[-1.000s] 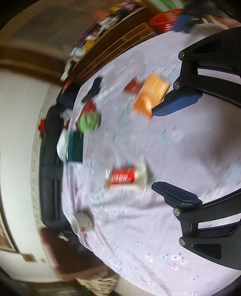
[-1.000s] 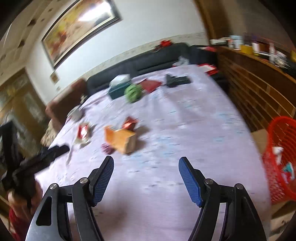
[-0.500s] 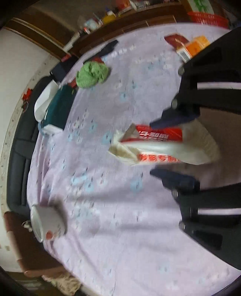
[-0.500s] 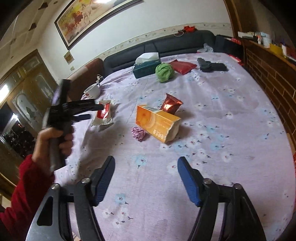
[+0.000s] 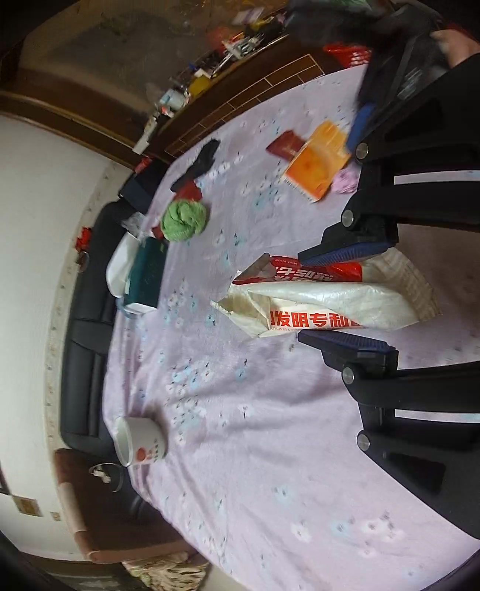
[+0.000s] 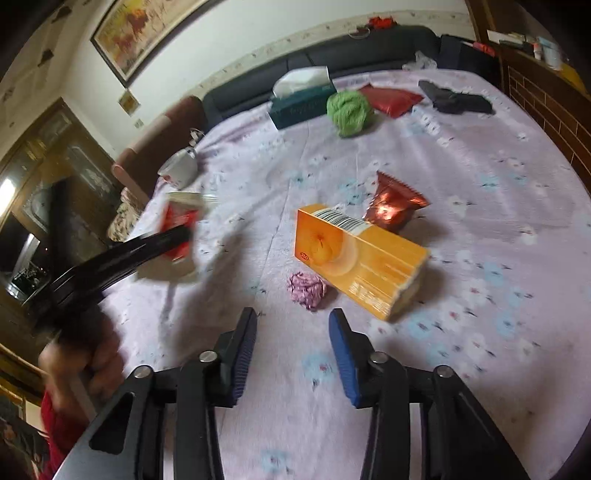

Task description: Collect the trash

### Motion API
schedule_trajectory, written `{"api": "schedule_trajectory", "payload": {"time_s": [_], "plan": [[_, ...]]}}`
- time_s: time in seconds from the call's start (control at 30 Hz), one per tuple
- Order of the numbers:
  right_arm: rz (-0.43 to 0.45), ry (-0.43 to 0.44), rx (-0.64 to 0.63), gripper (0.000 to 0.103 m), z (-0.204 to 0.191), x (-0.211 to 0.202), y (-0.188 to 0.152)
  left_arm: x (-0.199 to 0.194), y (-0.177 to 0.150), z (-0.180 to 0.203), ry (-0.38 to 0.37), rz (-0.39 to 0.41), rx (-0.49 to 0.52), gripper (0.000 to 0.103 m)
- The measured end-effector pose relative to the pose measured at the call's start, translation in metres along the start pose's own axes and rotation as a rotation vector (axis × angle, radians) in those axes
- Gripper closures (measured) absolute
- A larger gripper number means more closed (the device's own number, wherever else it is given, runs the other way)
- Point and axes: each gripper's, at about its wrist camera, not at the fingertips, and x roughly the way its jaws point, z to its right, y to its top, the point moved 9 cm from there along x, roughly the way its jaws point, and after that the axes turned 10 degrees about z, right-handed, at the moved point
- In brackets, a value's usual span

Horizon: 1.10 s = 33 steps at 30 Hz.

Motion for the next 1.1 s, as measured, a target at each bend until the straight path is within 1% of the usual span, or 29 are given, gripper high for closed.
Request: {"api": "schedule_trajectory", "payload": {"time_s": [0.13,0.2,0.27,0.33,0.4,0.47,0.6,0.73,0.8,0.93,0.97,1.1], "plan": [[-0.004,-0.063,-0.029,0.060,-0.001,0.023,0.005,-0.030,-0.010,0.002,-0.015,0.050,-0.002,0.069],[0.001,-0.090,-0.053,0.064,-0.002,0.033,0.006,-0.042,-0.019,0.005,-0.017,0.074,0.003,0.069],[-0.005,-0.104,-0.067,0.072,-0.002,0.040,0.004,-0.047,-0.029,0.009,-0.017,0.087,0.012,0.069],[0.018,-0.115,-0.094,0.073,-0.004,0.039,0.003,-0.050,-0.041,0.014,-0.024,0.093,0.015,0.069],[0.035,-0.119,-0.116,0.076,-0.007,0.034,0.001,-0.055,-0.048,0.020,-0.031,0.107,0.024,0.069],[0.059,-0.106,-0.121,0.077,-0.008,0.022,-0.003,-0.061,-0.057,0.030,-0.027,0.130,0.047,0.069],[0.140,-0.105,-0.162,0.076,-0.013,-0.013,-0.017,-0.066,-0.076,0.053,-0.039,0.143,0.100,0.069],[0.198,-0.104,-0.157,0.076,-0.009,-0.045,-0.036,-0.066,-0.091,0.069,-0.033,0.146,0.137,0.069],[0.216,-0.107,-0.140,0.076,-0.004,-0.055,-0.041,-0.064,-0.097,0.076,-0.029,0.136,0.162,0.069],[0.228,-0.110,-0.115,0.076,0.006,-0.065,-0.047,-0.058,-0.108,0.080,-0.019,0.115,0.173,0.069],[0.231,-0.115,-0.111,0.076,0.010,-0.066,-0.048,-0.057,-0.109,0.080,-0.005,0.115,0.179,0.069],[0.238,-0.134,-0.110,0.076,0.016,-0.067,-0.051,-0.059,-0.108,0.082,0.010,0.131,0.197,0.069]]}}
